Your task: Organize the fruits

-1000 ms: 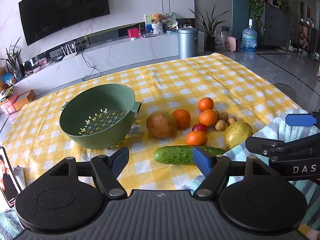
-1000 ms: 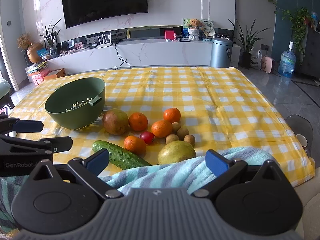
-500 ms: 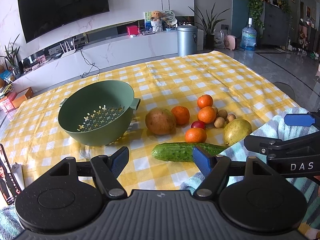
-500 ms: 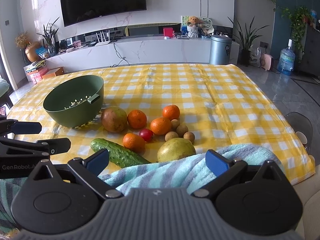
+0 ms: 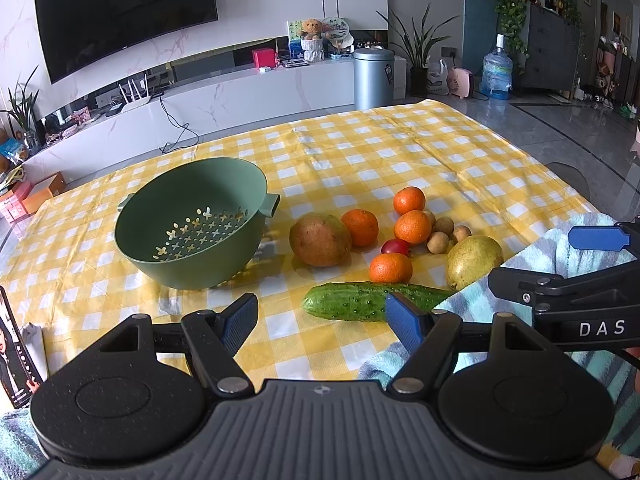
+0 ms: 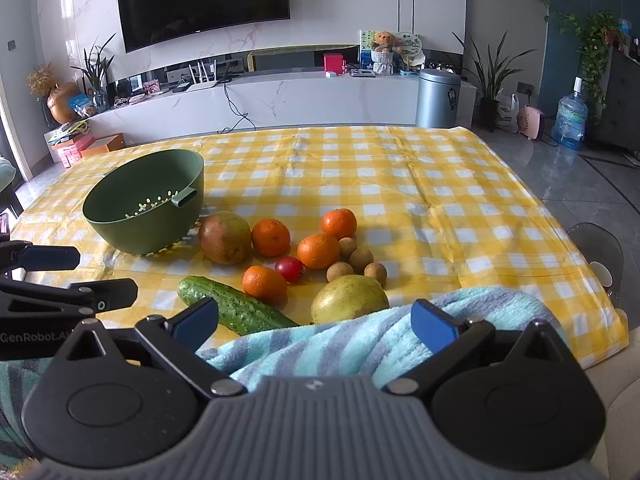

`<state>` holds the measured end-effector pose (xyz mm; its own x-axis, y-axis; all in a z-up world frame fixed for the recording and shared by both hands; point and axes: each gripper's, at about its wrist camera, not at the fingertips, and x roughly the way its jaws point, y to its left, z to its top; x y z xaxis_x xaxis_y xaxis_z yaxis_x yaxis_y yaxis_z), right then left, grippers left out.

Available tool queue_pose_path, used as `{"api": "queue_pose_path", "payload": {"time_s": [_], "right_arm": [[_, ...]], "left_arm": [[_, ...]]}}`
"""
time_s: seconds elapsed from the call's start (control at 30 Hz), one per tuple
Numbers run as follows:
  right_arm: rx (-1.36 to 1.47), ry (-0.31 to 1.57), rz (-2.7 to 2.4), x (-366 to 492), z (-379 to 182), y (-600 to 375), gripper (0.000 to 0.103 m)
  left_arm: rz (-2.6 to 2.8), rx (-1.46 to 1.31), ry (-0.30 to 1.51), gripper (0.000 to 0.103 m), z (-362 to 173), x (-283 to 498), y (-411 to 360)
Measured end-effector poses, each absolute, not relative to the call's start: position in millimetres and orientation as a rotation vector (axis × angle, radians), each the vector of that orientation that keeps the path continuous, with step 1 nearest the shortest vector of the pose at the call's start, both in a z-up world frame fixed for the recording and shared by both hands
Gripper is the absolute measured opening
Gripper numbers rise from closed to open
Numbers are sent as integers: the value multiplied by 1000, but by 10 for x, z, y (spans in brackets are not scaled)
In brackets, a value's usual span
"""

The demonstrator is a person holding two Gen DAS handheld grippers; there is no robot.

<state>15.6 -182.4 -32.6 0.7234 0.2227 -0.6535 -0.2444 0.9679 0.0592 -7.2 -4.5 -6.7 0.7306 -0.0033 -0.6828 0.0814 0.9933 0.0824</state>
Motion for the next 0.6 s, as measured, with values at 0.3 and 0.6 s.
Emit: {"api": "queue_pose_path", "payload": {"time_s": [0.3, 0.6], "right_arm": [[-31, 717, 257, 158, -328, -1832, 99], [-31, 717, 258, 158, -329, -1831, 99]], "left_arm": [[-42, 106, 767, 86, -100, -77, -53], [-43, 105, 768, 86, -103, -76, -46]]}}
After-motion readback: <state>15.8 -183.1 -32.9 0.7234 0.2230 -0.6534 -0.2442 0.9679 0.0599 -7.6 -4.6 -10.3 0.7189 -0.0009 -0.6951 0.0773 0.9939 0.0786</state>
